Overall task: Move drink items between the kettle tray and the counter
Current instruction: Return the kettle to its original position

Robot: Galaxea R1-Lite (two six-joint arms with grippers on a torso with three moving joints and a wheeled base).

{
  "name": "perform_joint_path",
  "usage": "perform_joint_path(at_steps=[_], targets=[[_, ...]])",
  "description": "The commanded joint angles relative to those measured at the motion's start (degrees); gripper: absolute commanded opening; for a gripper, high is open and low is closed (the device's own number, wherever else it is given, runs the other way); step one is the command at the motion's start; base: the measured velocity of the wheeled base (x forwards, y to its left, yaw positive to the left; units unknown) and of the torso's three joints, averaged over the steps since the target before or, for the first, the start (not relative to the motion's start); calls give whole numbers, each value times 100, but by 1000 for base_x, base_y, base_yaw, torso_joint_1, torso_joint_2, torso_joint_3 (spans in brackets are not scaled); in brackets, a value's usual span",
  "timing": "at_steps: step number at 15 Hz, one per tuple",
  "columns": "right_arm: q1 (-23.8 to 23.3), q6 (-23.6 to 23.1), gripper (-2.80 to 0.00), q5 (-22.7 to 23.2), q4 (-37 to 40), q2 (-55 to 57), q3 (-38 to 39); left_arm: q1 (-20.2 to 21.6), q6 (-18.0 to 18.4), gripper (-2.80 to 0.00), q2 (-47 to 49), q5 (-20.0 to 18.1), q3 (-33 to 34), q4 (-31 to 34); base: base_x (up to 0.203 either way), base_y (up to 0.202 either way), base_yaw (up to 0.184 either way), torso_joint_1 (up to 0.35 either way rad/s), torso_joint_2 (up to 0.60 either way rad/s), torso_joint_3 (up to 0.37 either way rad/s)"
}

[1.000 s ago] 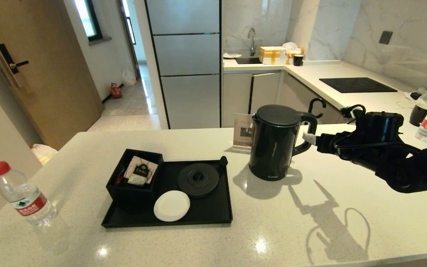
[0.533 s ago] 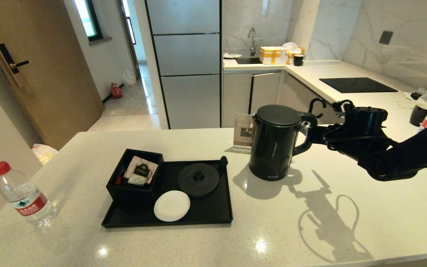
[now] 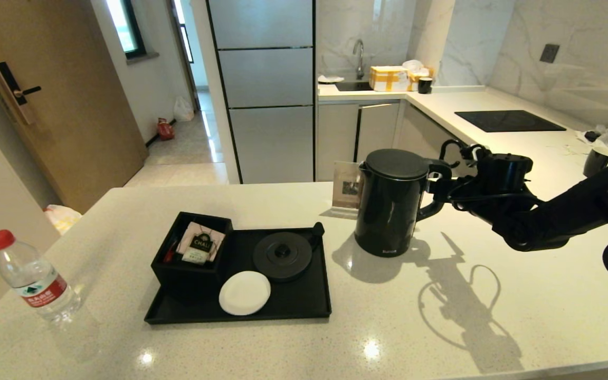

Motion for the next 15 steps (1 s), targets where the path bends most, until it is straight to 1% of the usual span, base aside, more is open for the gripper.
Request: perform_joint_path(at_steps=[1,2,15], targets=[[2,4,0,-4,-24,85,-61,1,0,-280,0,1,-1,3,0,0,0,0,0,0],[10,4,-280,-5,11,129,-95,0,0,-280,0,1,-1,-4,0,0,0,0,0,0],[72,-17,-280,-54,25,-19,-2,0,0,-280,0,1,-10,5,0,0,0,0,0,0]])
